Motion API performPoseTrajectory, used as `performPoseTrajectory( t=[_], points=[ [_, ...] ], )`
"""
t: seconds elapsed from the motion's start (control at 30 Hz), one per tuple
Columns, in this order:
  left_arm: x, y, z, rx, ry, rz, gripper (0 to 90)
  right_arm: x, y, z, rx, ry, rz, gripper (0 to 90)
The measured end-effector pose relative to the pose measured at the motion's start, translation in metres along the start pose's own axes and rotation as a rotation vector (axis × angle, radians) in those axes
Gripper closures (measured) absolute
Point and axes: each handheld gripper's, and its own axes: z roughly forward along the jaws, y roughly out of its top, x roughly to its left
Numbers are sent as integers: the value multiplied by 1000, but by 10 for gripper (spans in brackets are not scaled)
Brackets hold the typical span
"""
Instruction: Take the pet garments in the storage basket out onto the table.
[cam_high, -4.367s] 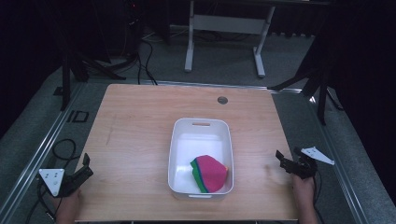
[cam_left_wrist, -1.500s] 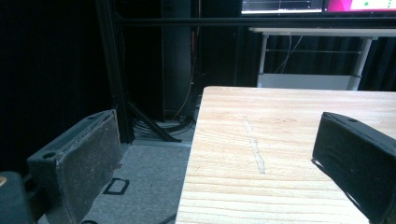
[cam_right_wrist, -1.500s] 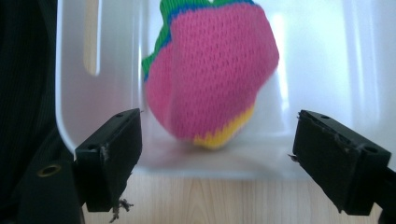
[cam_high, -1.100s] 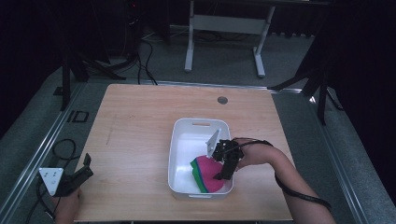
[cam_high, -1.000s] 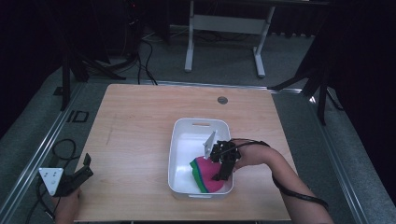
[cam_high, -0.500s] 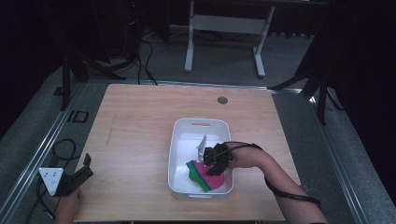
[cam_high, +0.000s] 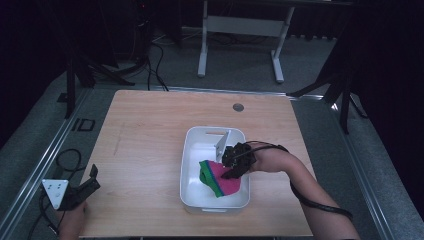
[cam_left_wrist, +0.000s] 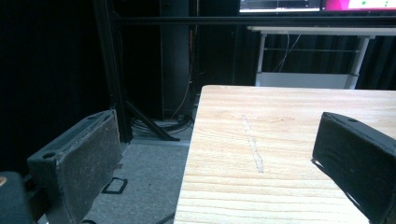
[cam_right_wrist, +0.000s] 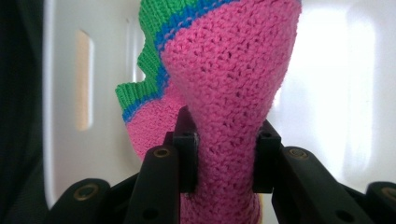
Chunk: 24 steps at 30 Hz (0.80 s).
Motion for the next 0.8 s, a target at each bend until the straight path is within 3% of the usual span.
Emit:
performPoseTrajectory(
  t=[0.33,0.53,0.8],
  points=[
    [0,0,0,0,0,4,18,0,1,-44,-71,-54,2,703],
    [0,0,1,2,2,7,18,0,-4,-61,-81,-82,16,703],
    [-1,0,1,1,-1,5,18,0,-29,-86,-104,-132,47,701]
  ],
)
